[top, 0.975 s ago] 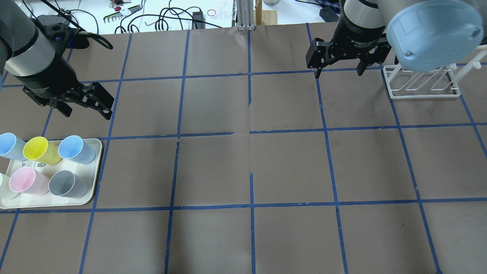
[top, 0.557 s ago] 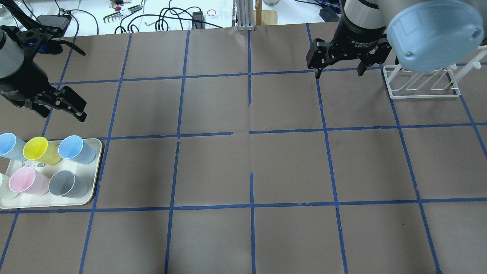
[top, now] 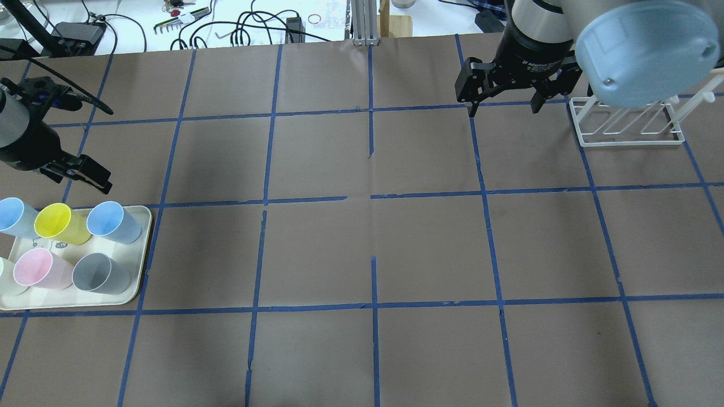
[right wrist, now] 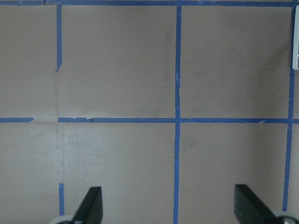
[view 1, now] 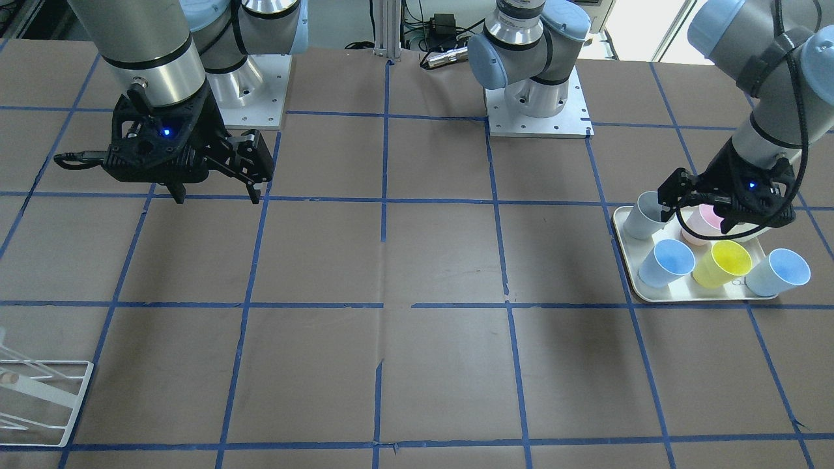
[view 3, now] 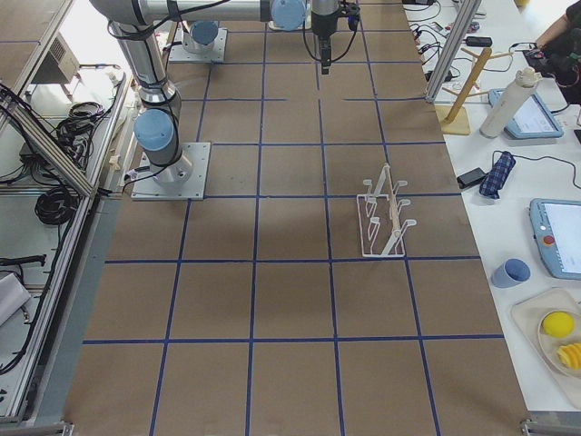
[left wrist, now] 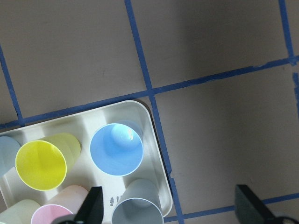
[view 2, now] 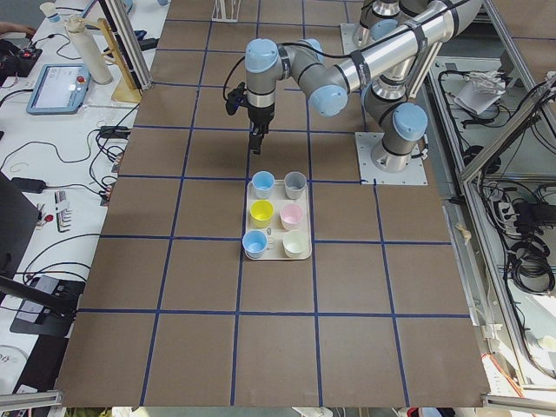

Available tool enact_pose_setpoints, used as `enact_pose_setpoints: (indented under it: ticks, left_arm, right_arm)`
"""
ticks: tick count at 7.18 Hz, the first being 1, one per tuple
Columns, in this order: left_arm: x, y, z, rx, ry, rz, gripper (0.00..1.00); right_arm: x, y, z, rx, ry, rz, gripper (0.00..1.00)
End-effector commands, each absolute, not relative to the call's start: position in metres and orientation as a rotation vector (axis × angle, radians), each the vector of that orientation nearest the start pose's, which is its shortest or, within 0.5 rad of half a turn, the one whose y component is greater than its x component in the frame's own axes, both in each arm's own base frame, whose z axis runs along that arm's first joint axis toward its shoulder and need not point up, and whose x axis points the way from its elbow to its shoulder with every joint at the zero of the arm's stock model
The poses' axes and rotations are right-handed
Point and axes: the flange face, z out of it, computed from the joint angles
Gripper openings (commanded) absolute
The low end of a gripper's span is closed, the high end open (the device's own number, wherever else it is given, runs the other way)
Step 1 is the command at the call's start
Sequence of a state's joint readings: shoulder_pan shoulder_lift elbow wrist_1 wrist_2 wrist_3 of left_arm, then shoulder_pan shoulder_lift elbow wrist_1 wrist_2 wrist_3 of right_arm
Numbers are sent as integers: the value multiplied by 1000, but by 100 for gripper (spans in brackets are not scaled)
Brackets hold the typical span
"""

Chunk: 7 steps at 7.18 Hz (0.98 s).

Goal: Transfer IKEA cup to right arm and place on rack

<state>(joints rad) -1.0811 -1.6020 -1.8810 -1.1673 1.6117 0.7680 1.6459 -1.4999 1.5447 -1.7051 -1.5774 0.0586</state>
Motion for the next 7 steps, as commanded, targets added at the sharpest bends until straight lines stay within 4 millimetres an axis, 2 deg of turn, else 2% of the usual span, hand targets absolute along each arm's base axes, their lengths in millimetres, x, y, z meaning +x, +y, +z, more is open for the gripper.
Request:
enact_pose_setpoints:
  ticks: [1,3,7]
  left_arm:
    - [154,-487,325,497,3050,-18,89]
    - [170,-497,304,576,3028,-26,79]
    - [181,-511,267,614,3030,-10,78]
  right_arm:
    - [172,-519,479,-26,3140,-143,100]
    - [172,-519,479,-24,3140,-143,100]
    - [174,-518,479,-28,3140,-143,100]
